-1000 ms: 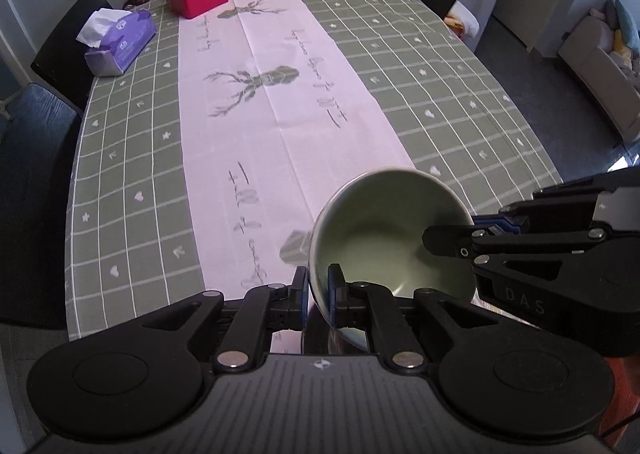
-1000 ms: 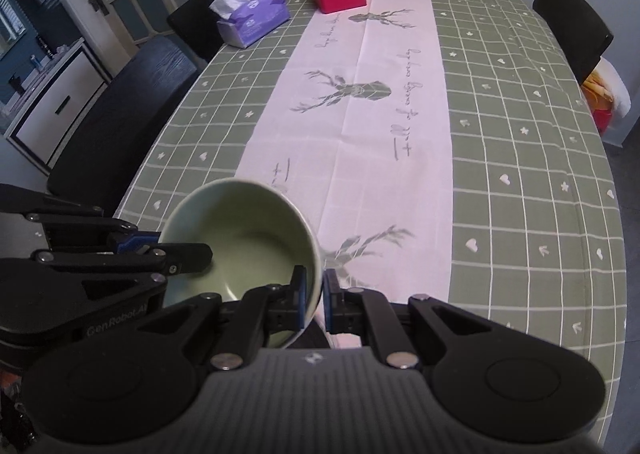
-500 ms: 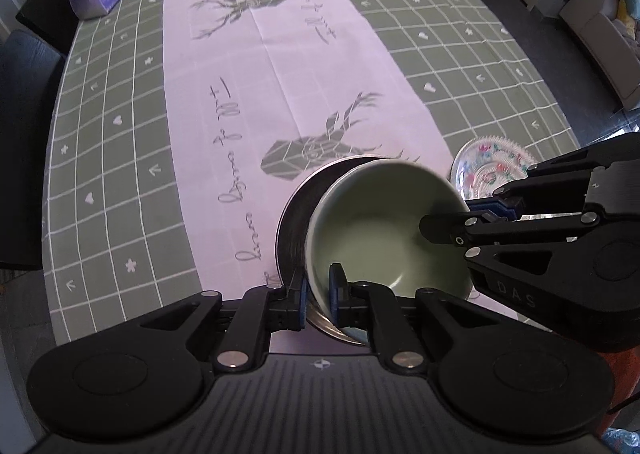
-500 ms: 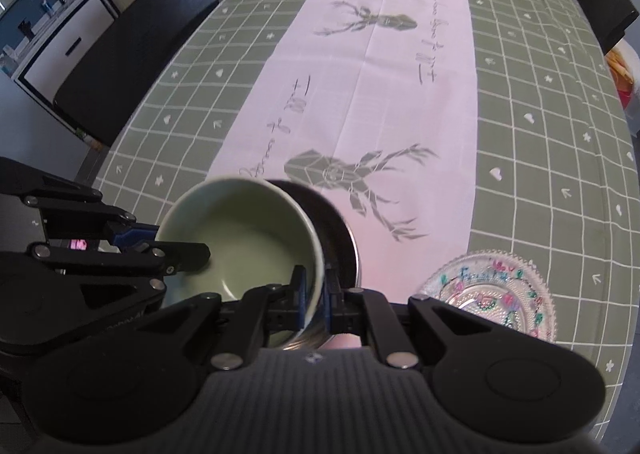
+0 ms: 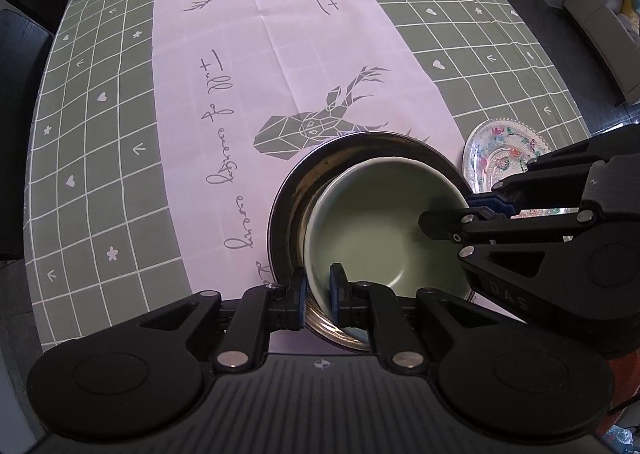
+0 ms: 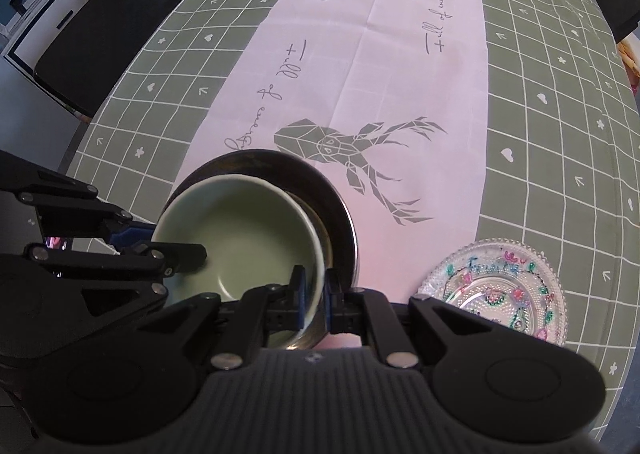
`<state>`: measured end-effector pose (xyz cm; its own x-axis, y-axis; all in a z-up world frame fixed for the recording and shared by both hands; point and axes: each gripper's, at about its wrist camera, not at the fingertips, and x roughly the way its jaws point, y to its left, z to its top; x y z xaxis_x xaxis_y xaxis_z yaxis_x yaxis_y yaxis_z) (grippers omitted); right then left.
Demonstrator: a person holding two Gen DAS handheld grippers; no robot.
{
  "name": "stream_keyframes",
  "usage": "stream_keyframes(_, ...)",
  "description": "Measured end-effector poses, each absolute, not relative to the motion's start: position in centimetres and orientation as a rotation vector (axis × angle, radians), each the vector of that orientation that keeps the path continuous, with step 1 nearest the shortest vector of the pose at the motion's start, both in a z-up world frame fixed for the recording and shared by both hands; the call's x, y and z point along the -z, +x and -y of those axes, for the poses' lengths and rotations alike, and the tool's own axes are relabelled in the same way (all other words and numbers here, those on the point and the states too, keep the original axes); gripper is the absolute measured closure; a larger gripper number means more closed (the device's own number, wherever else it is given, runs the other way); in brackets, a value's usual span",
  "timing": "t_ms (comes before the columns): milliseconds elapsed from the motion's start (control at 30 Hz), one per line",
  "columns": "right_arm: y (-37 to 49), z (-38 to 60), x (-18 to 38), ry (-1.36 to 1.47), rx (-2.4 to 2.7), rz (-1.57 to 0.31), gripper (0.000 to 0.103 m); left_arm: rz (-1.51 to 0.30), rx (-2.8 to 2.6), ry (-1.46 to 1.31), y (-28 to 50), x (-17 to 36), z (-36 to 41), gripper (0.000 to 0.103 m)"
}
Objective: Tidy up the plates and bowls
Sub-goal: 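Lower the pale green bowl into the blue bowl with both tools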
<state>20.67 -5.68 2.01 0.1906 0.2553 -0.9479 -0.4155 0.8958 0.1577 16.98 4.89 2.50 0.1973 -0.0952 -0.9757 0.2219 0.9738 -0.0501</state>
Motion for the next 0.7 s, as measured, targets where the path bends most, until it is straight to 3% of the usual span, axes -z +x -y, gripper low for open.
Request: stream_keyframes(700,21.1,5.7,-2.5,-0.158,-0.483,-1.250,0.094,-1.332,0.241,0.054,17.7,-3.1,-5.9,0.088)
